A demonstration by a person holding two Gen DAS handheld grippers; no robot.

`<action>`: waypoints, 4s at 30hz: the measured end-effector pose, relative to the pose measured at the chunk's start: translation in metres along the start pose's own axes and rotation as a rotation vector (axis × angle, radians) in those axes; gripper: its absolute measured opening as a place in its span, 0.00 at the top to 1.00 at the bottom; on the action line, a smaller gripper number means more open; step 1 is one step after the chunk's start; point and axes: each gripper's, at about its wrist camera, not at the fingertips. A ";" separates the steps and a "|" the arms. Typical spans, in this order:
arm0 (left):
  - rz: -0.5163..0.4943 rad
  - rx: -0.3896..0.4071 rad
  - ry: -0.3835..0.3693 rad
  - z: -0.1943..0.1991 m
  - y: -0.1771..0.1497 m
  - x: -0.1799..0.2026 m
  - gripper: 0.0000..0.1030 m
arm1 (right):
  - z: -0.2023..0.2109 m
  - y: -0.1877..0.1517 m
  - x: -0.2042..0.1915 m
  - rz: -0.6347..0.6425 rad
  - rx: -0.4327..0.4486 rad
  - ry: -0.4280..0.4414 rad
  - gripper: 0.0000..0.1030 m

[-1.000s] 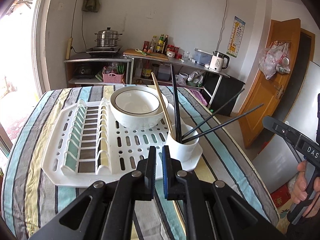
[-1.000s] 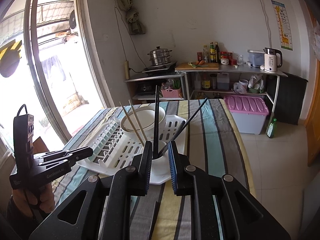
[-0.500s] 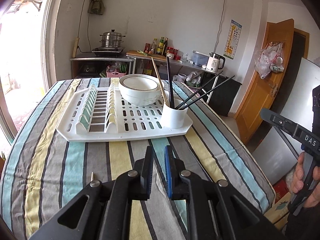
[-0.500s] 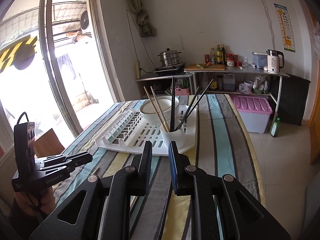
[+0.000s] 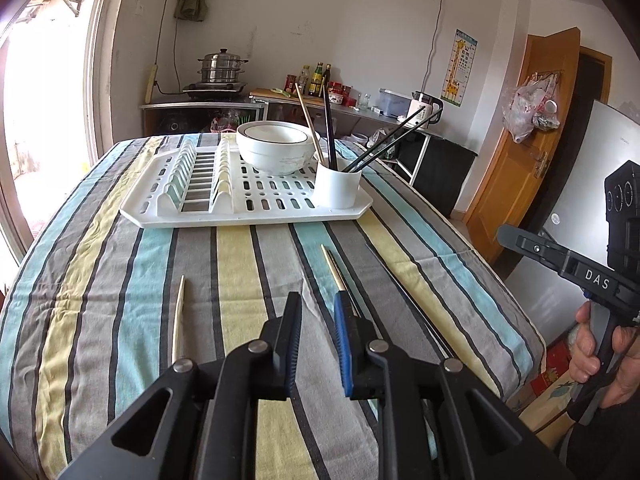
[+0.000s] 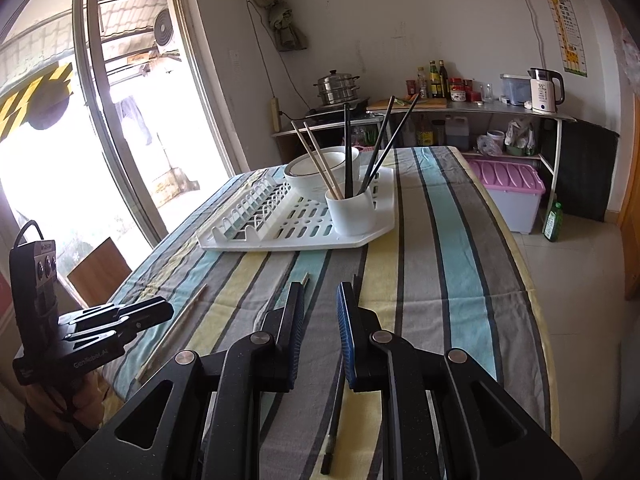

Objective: Organize utensils
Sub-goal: 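Move both tools back down to the remaining chopsticks on the cloth, then grasp a wooden chopstick with the left tool while the right tool grasps a black chopstick, then lift both held chopsticks and carry them over the white cup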

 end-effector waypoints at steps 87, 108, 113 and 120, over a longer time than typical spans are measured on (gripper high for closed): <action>-0.242 -0.223 0.116 -0.139 0.025 0.050 0.93 | -0.158 0.000 0.032 0.103 -0.467 -0.133 0.84; -0.169 -0.170 0.041 -0.108 0.052 0.041 0.94 | -0.101 0.035 0.026 0.032 -0.228 -0.034 0.95; -0.149 -0.106 0.019 -0.083 0.068 0.038 0.94 | -0.077 0.049 0.022 0.037 -0.153 -0.021 0.95; -0.133 -0.037 -0.002 -0.055 0.082 0.034 0.94 | -0.052 0.063 0.016 0.046 -0.071 -0.012 0.95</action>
Point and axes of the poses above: each gripper's, at about its wrist camera, not at the fingertips, and z roughly against the way its jaws point, x to its right, y to its top, and after that the axes turned 12 degrees about y, right-handed
